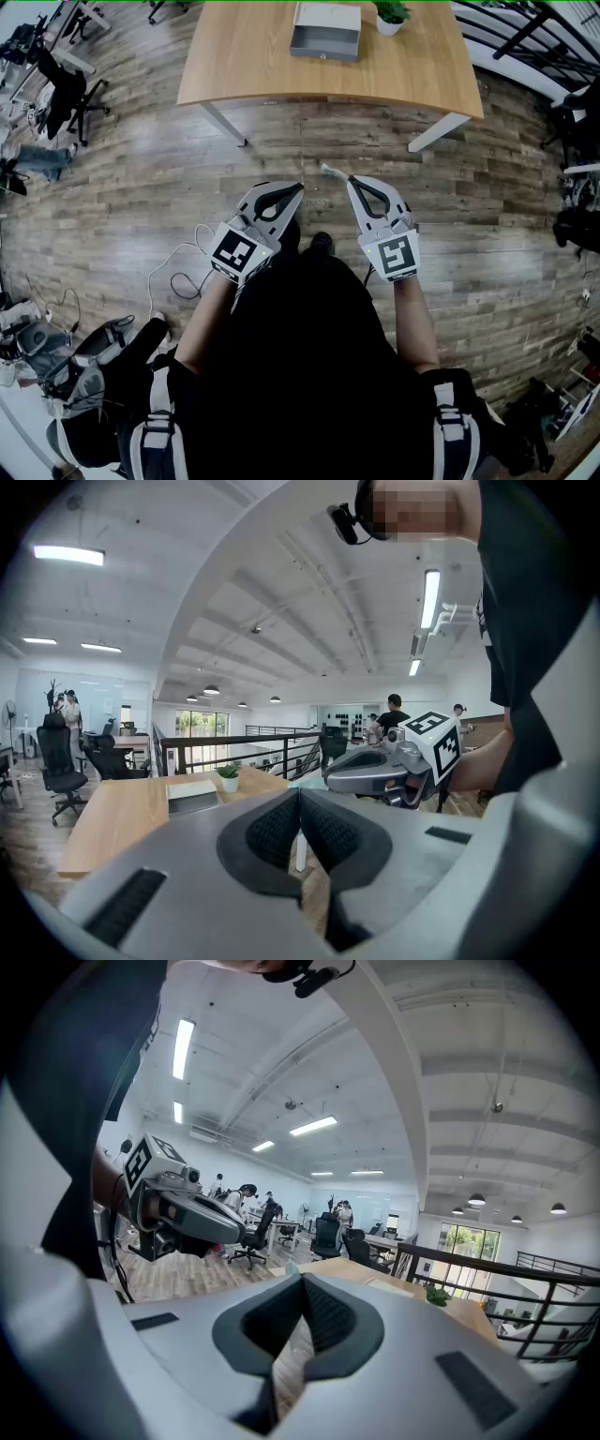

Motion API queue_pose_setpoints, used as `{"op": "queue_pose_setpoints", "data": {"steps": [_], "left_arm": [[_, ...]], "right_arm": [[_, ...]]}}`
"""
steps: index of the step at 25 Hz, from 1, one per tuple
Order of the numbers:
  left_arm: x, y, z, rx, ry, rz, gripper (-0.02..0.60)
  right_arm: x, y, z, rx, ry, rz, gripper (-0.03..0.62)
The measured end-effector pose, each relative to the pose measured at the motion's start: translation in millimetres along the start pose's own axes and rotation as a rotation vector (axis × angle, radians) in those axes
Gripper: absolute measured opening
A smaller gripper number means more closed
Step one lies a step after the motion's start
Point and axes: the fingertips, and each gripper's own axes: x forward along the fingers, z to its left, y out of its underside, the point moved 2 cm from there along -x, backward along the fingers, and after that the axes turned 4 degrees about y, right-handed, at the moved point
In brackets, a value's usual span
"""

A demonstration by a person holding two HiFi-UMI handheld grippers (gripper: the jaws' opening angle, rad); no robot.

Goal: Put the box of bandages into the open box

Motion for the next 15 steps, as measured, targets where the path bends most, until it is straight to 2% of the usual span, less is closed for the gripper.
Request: {"op": "queue_pose_setpoints", "data": {"steps": [5, 15], "left_arm": [[-7.0, -0.1, -0.2, -0.008, -0.01, 0.006, 0.023], [1.8, -5.1, 1.6, 0.016, -0.016, 0.006, 0.023]], "right_arm": [[-1.4, -2.4, 7.6, -0.039, -0.018, 0.004, 0.025], [1.9, -9.6, 14.6, 0.014, -0.063, -0.008, 0.025]]}}
